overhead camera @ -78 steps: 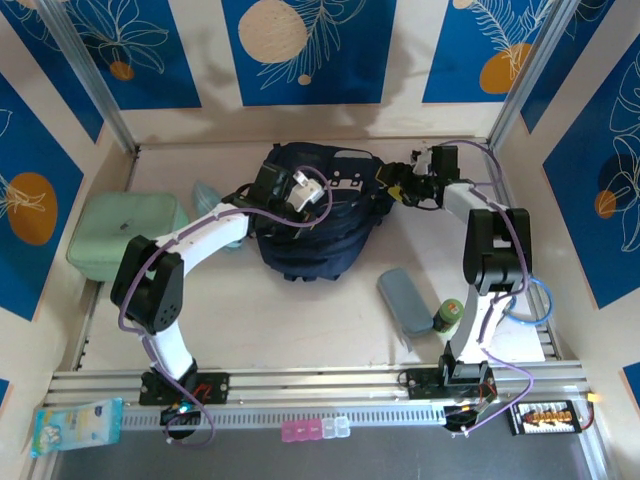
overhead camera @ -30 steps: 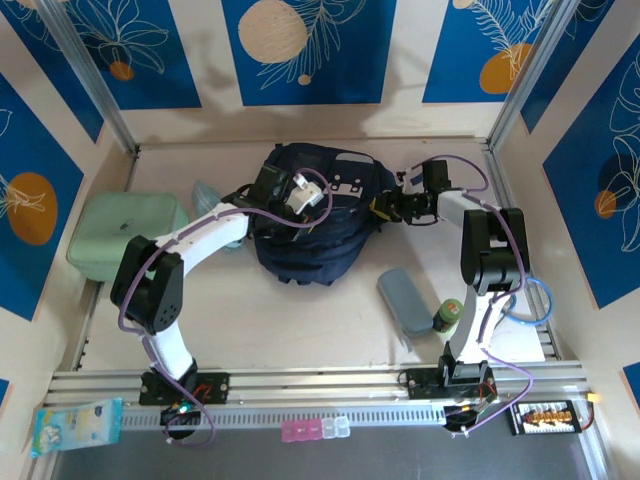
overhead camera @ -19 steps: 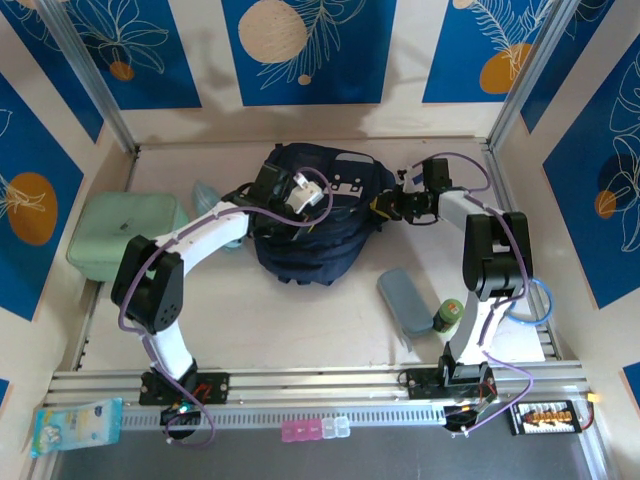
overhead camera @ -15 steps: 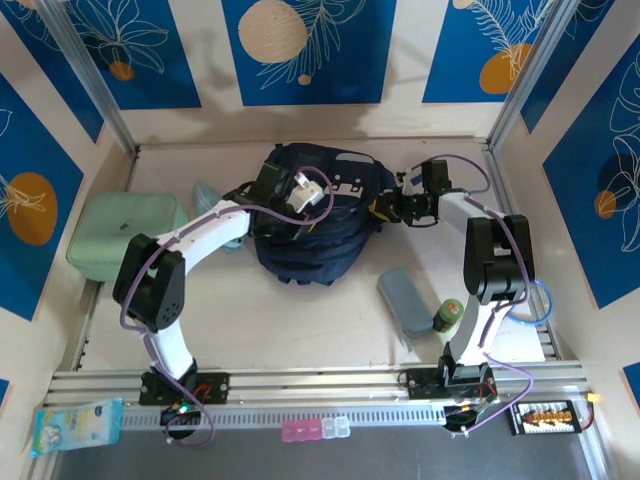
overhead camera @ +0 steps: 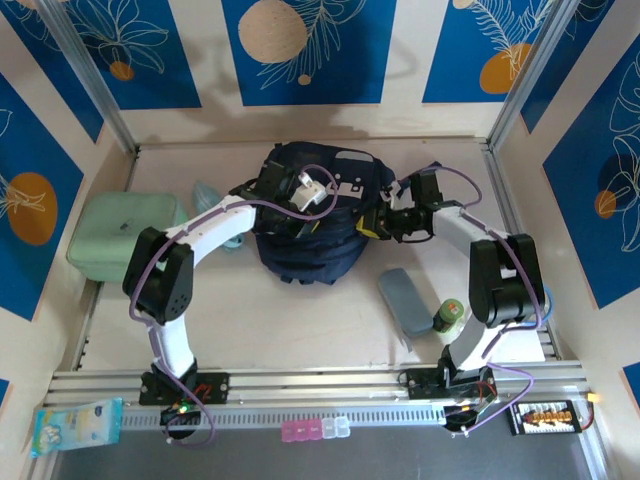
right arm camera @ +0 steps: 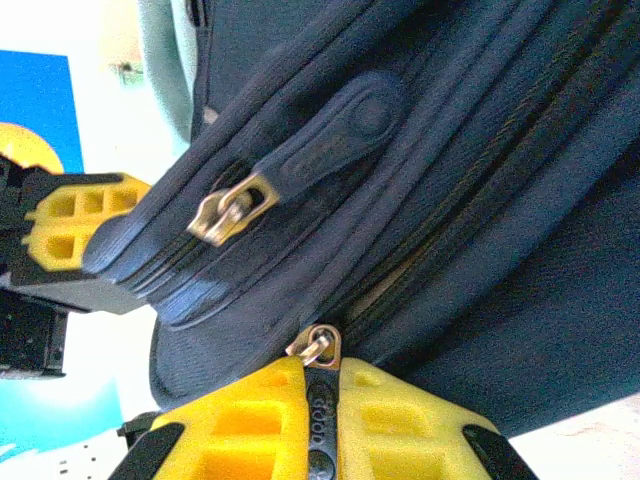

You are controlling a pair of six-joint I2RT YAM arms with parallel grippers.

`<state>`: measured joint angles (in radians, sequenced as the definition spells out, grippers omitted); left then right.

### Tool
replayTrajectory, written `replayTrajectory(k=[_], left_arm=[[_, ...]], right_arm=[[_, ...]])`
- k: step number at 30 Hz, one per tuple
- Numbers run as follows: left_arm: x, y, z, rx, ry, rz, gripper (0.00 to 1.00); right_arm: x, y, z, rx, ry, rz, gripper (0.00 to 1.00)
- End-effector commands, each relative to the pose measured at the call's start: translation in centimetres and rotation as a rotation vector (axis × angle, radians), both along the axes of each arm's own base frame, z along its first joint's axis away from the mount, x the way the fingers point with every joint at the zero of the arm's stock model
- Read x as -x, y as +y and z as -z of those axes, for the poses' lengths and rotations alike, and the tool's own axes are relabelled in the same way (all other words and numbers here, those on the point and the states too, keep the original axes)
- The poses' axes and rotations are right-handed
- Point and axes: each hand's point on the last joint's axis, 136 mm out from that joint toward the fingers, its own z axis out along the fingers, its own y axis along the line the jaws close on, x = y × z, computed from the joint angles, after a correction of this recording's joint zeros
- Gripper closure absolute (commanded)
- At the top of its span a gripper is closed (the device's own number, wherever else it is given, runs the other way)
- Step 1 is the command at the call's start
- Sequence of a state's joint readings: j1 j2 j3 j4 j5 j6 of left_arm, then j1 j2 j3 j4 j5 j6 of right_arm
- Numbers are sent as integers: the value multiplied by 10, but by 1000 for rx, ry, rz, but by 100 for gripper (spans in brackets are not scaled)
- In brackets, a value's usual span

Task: Pack the student bag

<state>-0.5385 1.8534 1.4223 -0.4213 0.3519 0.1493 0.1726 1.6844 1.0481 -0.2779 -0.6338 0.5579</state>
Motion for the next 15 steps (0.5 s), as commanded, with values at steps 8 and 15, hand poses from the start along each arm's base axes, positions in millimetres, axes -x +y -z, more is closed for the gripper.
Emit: replayTrajectory(k=[8, 15], left_arm=[[-20, -12, -20, 85, -29, -31, 100], [-25, -14, -19, 90, -14, -47, 100]], right_arm=[[38, 50, -32, -155, 4, -147, 88], [52, 64, -29, -106, -26, -158, 88]])
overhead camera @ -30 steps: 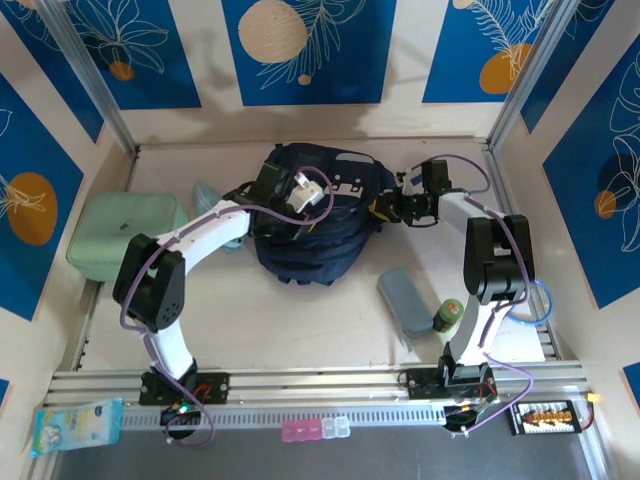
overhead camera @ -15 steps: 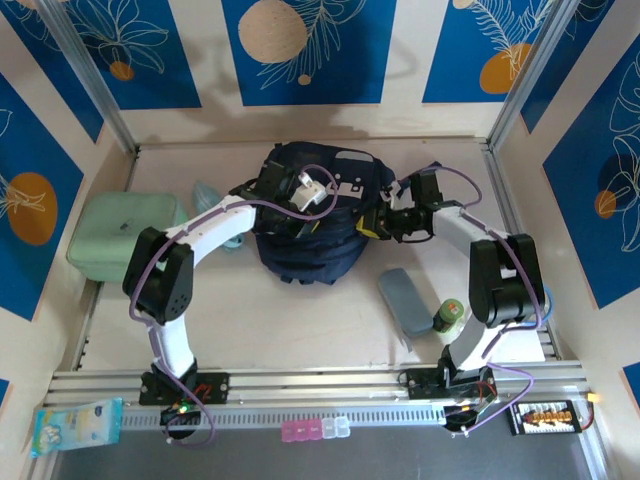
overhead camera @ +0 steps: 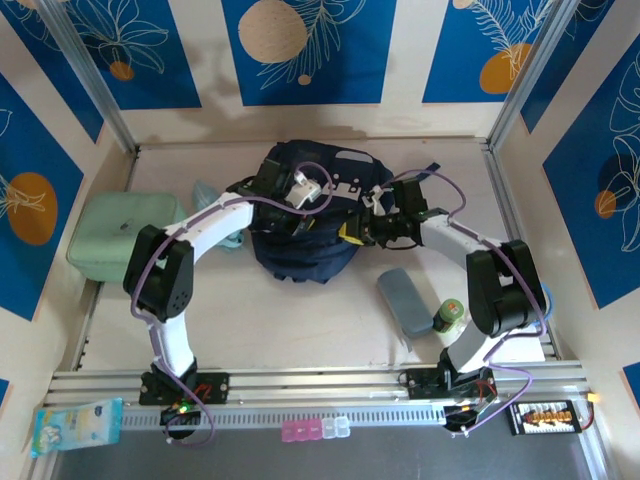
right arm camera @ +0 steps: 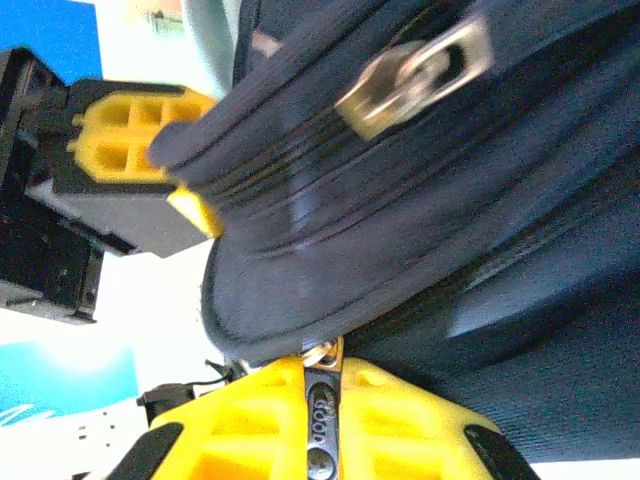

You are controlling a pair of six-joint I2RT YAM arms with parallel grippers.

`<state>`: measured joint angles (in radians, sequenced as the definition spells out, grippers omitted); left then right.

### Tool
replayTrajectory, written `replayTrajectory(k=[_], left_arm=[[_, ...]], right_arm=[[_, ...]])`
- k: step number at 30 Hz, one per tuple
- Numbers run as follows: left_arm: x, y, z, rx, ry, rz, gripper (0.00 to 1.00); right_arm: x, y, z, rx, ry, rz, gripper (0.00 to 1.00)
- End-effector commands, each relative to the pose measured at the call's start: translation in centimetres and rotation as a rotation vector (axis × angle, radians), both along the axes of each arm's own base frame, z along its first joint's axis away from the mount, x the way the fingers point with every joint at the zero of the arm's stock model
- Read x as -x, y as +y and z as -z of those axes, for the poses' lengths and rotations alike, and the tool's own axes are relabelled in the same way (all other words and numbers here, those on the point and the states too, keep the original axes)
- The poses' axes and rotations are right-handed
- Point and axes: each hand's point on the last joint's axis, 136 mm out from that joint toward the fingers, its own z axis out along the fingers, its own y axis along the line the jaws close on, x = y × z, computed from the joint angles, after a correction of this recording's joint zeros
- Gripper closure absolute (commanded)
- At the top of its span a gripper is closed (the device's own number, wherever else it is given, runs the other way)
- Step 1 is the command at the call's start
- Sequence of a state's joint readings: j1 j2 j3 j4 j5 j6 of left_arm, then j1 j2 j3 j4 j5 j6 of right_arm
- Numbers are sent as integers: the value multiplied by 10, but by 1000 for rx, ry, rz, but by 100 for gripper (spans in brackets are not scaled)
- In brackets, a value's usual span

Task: Pack the student bag

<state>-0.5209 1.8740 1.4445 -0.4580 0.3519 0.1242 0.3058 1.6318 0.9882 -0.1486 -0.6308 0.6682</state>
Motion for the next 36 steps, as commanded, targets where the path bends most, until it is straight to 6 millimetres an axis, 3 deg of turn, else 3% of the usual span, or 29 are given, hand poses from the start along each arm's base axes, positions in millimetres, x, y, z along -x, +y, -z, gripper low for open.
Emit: replayTrajectory(k=[1, 5, 9, 13, 21, 30, 36], left_arm=[[-22, -22, -25, 101, -62, -13, 100], [-24, -25, -29, 118, -66, -10, 100], [-24, -27, -31, 125, -71, -6, 100], [-20, -24, -31, 120, -75, 0, 100], [-10, -24, -42, 160, -108, 26, 100], [-4, -31, -42, 148, -121, 49, 100], [0, -30, -37, 113, -122, 54, 100]], right_arm=[[27, 16, -16, -37, -13, -70, 88], [26, 5, -14, 46, -64, -23, 84], [21, -9, -11, 125, -86, 32, 72], [6, -31, -22, 118, -101, 145, 60], [-31, -64, -25, 22, 56, 332, 51], [-68, -56, -13, -135, 216, 398, 44], [-74, -61, -16, -131, 192, 448, 44]])
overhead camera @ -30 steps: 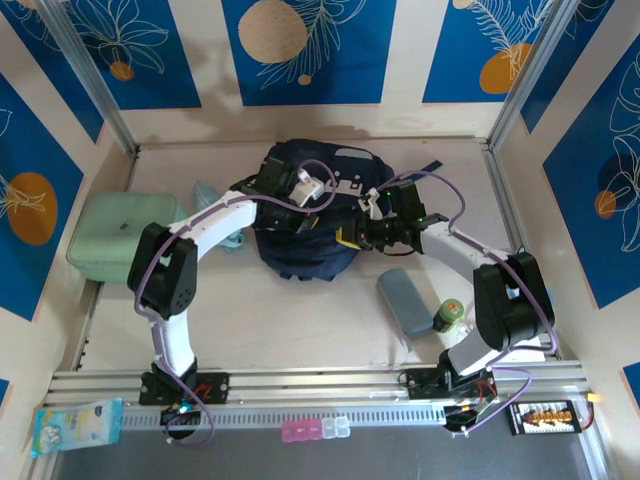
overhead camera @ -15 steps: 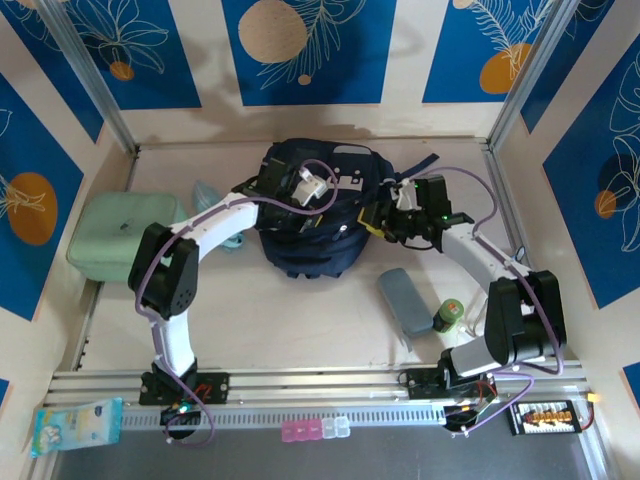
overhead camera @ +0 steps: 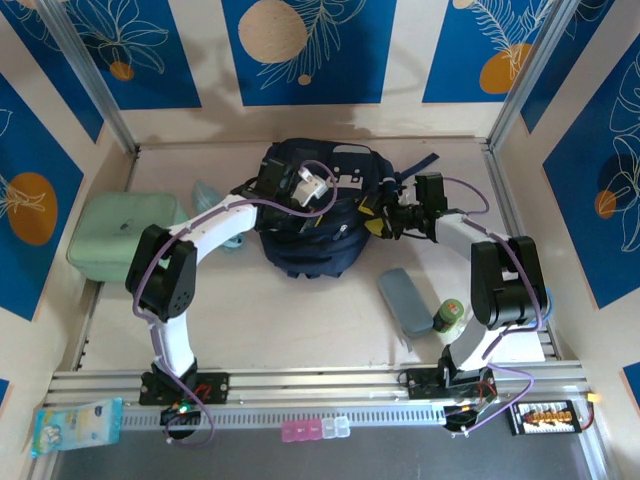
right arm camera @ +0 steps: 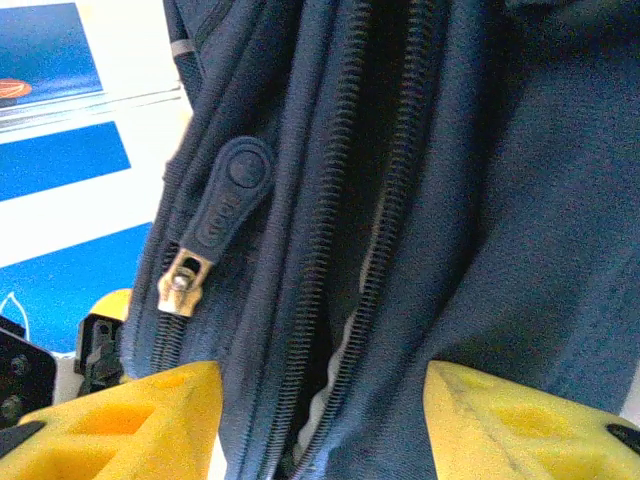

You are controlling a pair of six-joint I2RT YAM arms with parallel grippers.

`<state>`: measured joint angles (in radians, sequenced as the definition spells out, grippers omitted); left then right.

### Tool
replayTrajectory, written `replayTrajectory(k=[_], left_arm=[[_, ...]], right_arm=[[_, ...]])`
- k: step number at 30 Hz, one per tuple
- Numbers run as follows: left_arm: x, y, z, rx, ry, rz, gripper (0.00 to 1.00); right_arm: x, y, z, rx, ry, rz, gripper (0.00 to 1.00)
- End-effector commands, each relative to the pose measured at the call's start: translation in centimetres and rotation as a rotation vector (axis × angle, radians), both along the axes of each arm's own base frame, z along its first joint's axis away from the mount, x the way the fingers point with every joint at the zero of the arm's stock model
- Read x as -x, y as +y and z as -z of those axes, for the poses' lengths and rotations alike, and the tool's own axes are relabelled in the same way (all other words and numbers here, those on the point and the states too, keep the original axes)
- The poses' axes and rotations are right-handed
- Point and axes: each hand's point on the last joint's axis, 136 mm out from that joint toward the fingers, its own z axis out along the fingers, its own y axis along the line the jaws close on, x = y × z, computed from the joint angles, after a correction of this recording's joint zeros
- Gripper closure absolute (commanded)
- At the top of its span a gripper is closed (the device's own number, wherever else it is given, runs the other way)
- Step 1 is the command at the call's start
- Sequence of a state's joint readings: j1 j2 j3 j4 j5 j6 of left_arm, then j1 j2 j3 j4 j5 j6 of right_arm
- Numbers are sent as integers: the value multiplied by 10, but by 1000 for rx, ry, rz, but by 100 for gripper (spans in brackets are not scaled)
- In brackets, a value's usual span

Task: Pack the student bag

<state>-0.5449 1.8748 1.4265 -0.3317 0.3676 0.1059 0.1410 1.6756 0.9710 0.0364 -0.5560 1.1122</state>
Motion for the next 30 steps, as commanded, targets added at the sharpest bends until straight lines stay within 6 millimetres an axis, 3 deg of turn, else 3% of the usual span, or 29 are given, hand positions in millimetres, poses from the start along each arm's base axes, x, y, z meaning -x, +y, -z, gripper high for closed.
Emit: replayTrajectory(k=[1, 6, 13, 20, 30], left_arm=[[8, -9, -25, 37, -48, 35, 100], [10, -11, -21, 32, -46, 42, 100], [9, -12, -23, 42, -49, 46, 100], [11, -9, -17, 19, -44, 40, 100], [11, -11, -13, -14, -53, 46, 100]], right_arm=[[-7, -3, -22, 2, -54, 44, 44], [-3, -11, -22, 27, -49, 71, 41], [-5, 16, -12, -84, -3, 8, 40], [-9, 30, -17, -112, -3, -37, 38], [-11, 22, -23, -120, 19, 17, 38]])
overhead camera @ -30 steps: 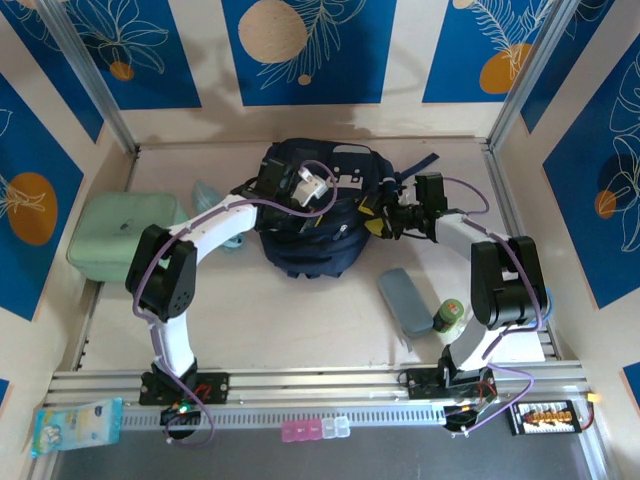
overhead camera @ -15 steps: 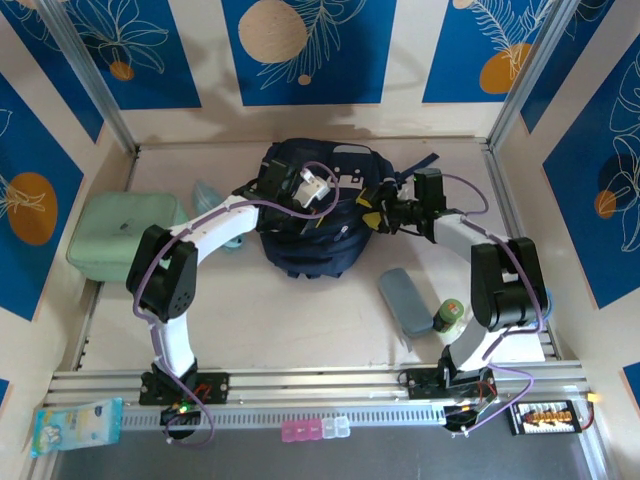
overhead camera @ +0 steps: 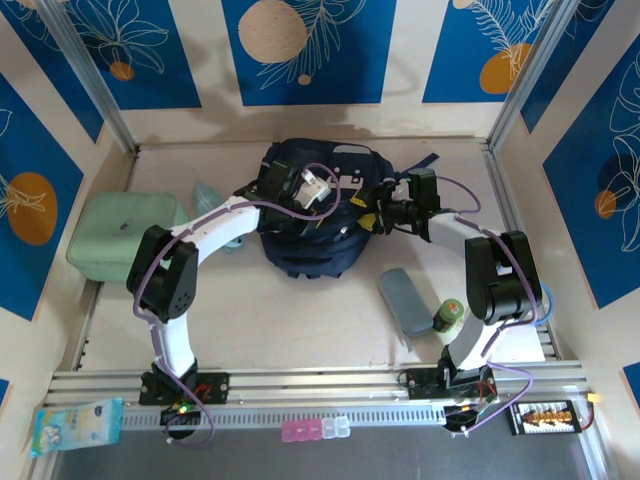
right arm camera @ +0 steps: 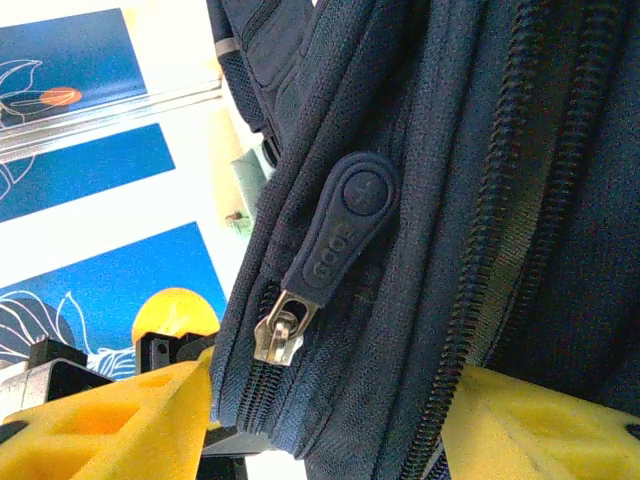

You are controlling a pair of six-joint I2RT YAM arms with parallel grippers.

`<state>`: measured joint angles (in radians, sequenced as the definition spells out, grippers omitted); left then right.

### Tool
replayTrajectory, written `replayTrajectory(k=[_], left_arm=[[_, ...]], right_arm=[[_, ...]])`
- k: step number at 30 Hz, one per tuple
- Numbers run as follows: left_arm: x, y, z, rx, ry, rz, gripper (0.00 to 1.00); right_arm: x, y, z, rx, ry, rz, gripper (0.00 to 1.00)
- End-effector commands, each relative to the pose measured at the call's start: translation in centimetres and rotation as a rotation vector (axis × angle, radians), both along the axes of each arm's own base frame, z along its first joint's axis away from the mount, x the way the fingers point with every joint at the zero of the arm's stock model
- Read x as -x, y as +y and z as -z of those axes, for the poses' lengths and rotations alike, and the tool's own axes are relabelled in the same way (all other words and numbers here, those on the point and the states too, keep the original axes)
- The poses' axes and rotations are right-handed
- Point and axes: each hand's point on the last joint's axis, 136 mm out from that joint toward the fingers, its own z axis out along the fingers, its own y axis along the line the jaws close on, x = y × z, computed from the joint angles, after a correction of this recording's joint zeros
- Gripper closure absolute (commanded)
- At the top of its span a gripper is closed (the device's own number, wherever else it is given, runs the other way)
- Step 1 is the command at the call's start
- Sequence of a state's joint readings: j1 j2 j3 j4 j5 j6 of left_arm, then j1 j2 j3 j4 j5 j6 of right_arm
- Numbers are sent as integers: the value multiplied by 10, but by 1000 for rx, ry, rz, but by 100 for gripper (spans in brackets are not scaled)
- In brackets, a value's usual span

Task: Pack the student bag

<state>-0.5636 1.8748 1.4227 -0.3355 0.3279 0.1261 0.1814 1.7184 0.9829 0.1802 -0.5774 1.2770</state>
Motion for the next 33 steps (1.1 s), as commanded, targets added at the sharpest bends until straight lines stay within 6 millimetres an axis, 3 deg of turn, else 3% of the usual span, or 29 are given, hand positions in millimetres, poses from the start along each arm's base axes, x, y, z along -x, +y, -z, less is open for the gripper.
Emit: replayTrajectory(k=[1, 15, 16, 19, 20, 23, 27, 29, 33], left_arm=[[9, -9, -17, 20, -30, 41, 100], [13, -7, -27, 10, -53, 36, 100], [14, -6, -29, 10, -53, 30, 96], [19, 1, -38, 2, -39, -14, 65], [21, 5, -41, -5, -33, -41, 59], [23, 19, -50, 7, 6, -215, 38], [48, 16, -52, 130, 140, -357, 33], [60, 14, -48, 144, 198, -398, 33], [83, -6, -39, 190, 327, -420, 42]], right_arm=[[0, 0, -13, -23, 3, 5, 38], [4, 29, -2, -14, 163, -89, 47], [5, 30, -2, -10, 168, -93, 50], [6, 30, -3, -6, 165, -99, 62], [6, 30, -4, -5, 159, -99, 65], [6, 30, -8, 3, 137, -103, 75], [4, 29, -15, 18, 103, -100, 87], [4, 28, -17, 21, 95, -99, 87], [4, 28, -19, 27, 84, -104, 87]])
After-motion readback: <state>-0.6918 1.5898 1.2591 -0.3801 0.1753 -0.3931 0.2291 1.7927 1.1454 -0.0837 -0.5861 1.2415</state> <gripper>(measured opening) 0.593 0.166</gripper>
